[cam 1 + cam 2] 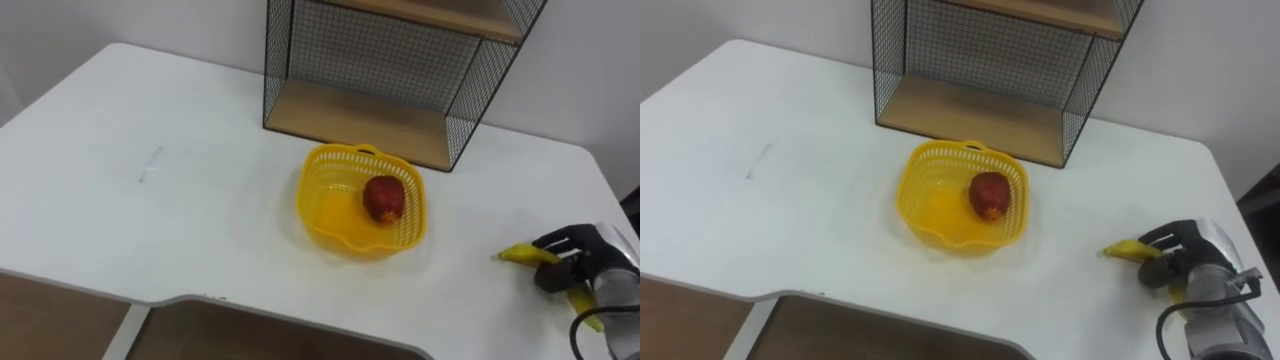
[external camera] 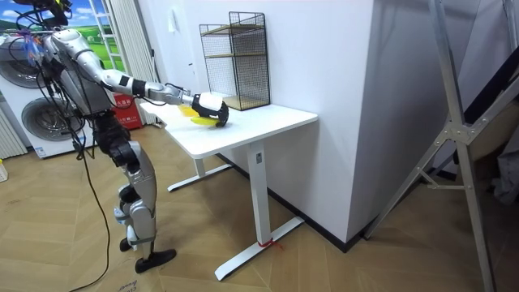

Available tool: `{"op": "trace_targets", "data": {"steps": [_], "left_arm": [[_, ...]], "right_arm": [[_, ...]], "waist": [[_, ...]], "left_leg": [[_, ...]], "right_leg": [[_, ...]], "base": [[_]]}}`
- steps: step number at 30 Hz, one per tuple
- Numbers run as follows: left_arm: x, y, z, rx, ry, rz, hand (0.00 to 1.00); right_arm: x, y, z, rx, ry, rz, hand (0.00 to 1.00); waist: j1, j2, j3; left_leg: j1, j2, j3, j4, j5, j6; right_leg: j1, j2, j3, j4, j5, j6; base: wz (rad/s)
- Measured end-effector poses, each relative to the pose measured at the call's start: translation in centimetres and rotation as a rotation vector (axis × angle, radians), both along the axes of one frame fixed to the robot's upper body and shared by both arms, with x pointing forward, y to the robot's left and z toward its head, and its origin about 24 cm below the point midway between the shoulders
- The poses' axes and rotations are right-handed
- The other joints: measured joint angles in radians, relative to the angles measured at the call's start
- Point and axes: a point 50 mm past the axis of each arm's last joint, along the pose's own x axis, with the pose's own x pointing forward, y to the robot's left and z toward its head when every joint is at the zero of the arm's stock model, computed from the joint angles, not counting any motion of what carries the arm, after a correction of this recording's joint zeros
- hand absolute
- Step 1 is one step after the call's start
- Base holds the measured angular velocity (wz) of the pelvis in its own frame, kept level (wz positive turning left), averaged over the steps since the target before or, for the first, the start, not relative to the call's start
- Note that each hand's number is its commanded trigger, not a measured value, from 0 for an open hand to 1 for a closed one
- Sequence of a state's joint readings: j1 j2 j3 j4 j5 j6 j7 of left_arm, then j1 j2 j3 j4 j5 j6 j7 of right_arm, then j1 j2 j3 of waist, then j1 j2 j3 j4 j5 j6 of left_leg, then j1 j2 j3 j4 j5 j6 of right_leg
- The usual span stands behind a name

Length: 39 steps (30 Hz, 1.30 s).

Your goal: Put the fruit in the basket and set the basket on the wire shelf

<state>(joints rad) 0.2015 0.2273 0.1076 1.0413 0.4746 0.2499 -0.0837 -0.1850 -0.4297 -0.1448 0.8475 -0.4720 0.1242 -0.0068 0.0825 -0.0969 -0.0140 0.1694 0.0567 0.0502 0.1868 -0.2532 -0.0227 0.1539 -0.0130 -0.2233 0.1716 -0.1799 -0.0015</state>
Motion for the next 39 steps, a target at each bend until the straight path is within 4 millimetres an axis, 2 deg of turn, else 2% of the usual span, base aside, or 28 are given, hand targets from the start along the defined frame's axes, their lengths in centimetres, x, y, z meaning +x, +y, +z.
{"op": "trace_targets", "data": {"steps": [3, 6, 7, 9, 13, 15, 20, 24, 31, 34, 39], "left_arm": [[0.1, 0.0, 0.0, 0.008, -0.008, -0.007, 0.0], [0.3, 0.0, 0.0, 0.007, -0.019, -0.011, 0.0], [0.5, -0.2, 0.0, 0.006, -0.022, -0.017, 0.0], [0.8, -0.5, -0.1, -0.002, -0.029, -0.018, 0.0], [1.5, -0.7, -0.1, -0.007, -0.055, -0.019, 0.0], [1.5, -0.8, 0.0, -0.008, -0.059, -0.023, 0.0], [1.3, -0.8, -0.1, -0.013, -0.058, -0.025, 0.0], [1.4, -1.2, -0.2, -0.013, -0.057, -0.045, 0.0], [1.6, -1.9, -0.4, -0.003, -0.073, -0.055, 0.0], [1.8, -2.2, -0.4, -0.012, -0.082, -0.057, 0.0], [1.9, -2.5, -0.5, -0.026, -0.086, -0.058, 0.0]], "right_arm": [[0.2, 0.1, 0.3, -0.003, -0.021, 0.002, 1.0], [0.6, 0.4, 0.9, -0.015, -0.059, 0.015, 1.0], [1.0, 0.6, 1.4, -0.018, -0.082, 0.025, 1.0], [1.8, 1.4, 2.3, -0.025, -0.117, 0.053, 1.0], [3.1, 4.1, 4.0, -0.023, -0.205, 0.143, 1.0], [3.7, 5.4, 5.3, -0.029, -0.26, 0.202, 1.0], [5.1, 8.3, 11.5, -0.102, -0.514, 0.345, 1.0], [5.3, 10.0, 14.1, -0.113, -0.63, 0.411, 1.0], [6.0, 11.3, 15.7, -0.093, -0.701, 0.44, 1.0], [6.0, 11.5, 16.3, -0.098, -0.723, 0.452, 1.0], [6.6, 13.4, 17.9, -0.096, -0.766, 0.538, 1.0]], "waist": [[-0.001, 0.003, 0.0007], [-0.004, 0.012, 0.0046], [-0.002, 0.017, 0.0075], [-0.004, 0.023, 0.0088], [-0.018, 0.022, 0.0171], [-0.025, 0.022, 0.0172], [-0.023, 0.02, 0.0163], [-0.02, 0.017, 0.0139], [-0.01, 0.016, 0.0149], [0.002, 0.019, 0.0128], [0.006, 0.019, 0.0124]], "left_leg": [[0.0, 0.0, 0.001, -0.001, 0.0, 0.0], [-0.005, 0.0, 0.007, -0.003, 0.0, 0.0], [-0.006, 0.002, 0.021, -0.005, 0.0, 0.0], [-0.022, 0.001, 0.034, -0.004, 0.001, 0.001], [-0.041, -0.001, 0.059, 0.002, 0.005, 0.003], [-0.049, -0.002, 0.063, 0.002, 0.005, 0.003], [-0.056, -0.001, 0.072, 0.004, 0.005, 0.003], [-0.055, -0.001, 0.068, 0.002, 0.005, 0.003], [-0.056, -0.001, 0.07, 0.004, 0.005, 0.003], [-0.054, -0.001, 0.07, 0.004, 0.005, 0.003], [-0.055, -0.001, 0.071, 0.004, 0.005, 0.003]], "right_leg": [[-0.002, 0.0, 0.001, 0.0, 0.0, 0.0], [-0.015, 0.0, 0.008, 0.006, 0.0, 0.0], [-0.031, 0.002, 0.022, 0.017, 0.0, 0.0], [-0.056, 0.0, 0.035, 0.031, 0.0, -0.001], [-0.096, -0.001, 0.064, 0.05, 0.0, 0.0], [-0.107, -0.001, 0.071, 0.05, 0.0, 0.0], [-0.117, 0.001, 0.081, 0.051, 0.0, 0.0], [-0.119, 0.001, 0.082, 0.051, 0.0, 0.0], [-0.122, 0.0, 0.081, 0.05, 0.0, 0.0], [-0.122, 0.0, 0.081, 0.052, 0.0, 0.0], [-0.12, 0.001, 0.082, 0.052, 0.001, 0.0]], "base": [[0.0], [-0.11], [-0.3], [-0.28], [-0.2], [-0.11], [-0.05], [0.0], [0.0], [0.0], [0.0]]}}
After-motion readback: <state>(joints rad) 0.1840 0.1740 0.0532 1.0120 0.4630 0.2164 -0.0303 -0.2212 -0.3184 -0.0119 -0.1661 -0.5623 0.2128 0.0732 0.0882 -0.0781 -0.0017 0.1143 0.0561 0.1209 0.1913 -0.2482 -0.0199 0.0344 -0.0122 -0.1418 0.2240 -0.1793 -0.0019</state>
